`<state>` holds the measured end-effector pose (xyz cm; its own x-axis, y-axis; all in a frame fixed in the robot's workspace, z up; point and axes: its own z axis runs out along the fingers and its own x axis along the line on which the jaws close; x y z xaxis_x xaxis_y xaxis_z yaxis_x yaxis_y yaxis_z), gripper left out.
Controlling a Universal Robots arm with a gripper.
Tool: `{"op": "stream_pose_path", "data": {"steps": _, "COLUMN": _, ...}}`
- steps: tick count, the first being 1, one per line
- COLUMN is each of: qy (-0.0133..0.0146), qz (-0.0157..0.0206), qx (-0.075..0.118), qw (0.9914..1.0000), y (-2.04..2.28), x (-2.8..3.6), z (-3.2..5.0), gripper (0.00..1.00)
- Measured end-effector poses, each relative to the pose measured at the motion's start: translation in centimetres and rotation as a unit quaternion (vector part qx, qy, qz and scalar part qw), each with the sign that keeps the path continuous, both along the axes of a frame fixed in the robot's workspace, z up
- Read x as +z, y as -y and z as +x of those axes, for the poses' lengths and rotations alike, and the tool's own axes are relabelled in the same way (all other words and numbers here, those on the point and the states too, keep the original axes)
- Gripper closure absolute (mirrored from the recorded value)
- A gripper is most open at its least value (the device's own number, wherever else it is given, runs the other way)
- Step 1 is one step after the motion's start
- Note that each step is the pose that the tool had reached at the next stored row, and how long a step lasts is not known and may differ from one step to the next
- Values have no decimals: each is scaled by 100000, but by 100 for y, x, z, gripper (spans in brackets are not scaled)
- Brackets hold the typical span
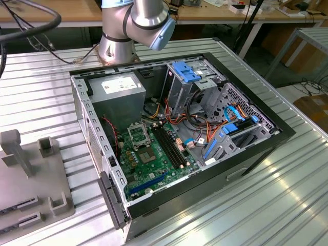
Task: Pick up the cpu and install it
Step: 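Pick up the cpu and move it towards the insertion slot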
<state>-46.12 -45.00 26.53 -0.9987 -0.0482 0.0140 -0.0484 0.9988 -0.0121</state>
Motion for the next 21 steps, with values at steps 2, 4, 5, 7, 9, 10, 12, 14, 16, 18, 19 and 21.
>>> {"op": "stream_pose_path", "data": {"steps": 2, "qy": -10, "qz": -2, "qx": 1, "qw": 100000, "y": 0, "x": 92, "z": 0, "gripper": 53}}
{"op": "stream_pose_path", "data": {"steps": 4, "qy": -13, "qz": -2, "qx": 1, "qw": 100000, "y": 0, "x": 126, "z": 0, "gripper": 53}}
{"op": "stream_pose_path", "data": {"steps": 5, "qy": -11, "qz": -3, "qx": 1, "qw": 100000, "y": 0, "x": 133, "z": 0, "gripper": 53}}
{"op": "stream_pose_path", "data": {"steps": 7, "qy": -4, "qz": 6, "qx": -1, "qw": 100000, "y": 0, "x": 132, "z": 0, "gripper": 53}}
{"op": "stream_pose_path", "data": {"steps": 9, "qy": -26, "qz": 0, "qx": 0, "qw": 100000, "y": 0, "x": 133, "z": 0, "gripper": 53}}
{"op": "stream_pose_path", "data": {"steps": 10, "qy": -27, "qz": -2, "qx": 2, "qw": 100000, "y": 0, "x": 134, "z": 0, "gripper": 53}}
{"op": "stream_pose_path", "data": {"steps": 12, "qy": -30, "qz": -2, "qx": -1, "qw": 100000, "y": 0, "x": 134, "z": 0, "gripper": 53}}
{"op": "stream_pose_path", "data": {"steps": 14, "qy": -24, "qz": 2, "qx": 0, "qw": 100000, "y": 0, "x": 135, "z": 0, "gripper": 53}}
{"op": "stream_pose_path", "data": {"steps": 16, "qy": -38, "qz": -7, "qx": 2, "qw": 100000, "y": 0, "x": 145, "z": 0, "gripper": 53}}
{"op": "stream_pose_path", "data": {"steps": 18, "qy": -28, "qz": -1, "qx": 2, "qw": 100000, "y": 0, "x": 159, "z": 0, "gripper": 53}}
{"op": "stream_pose_path", "data": {"steps": 19, "qy": -32, "qz": -4, "qx": -3, "qw": 100000, "y": 0, "x": 169, "z": 0, "gripper": 53}}
{"op": "stream_pose_path", "data": {"steps": 21, "qy": -38, "qz": -4, "qx": -3, "qw": 100000, "y": 0, "x": 185, "z": 0, "gripper": 53}}
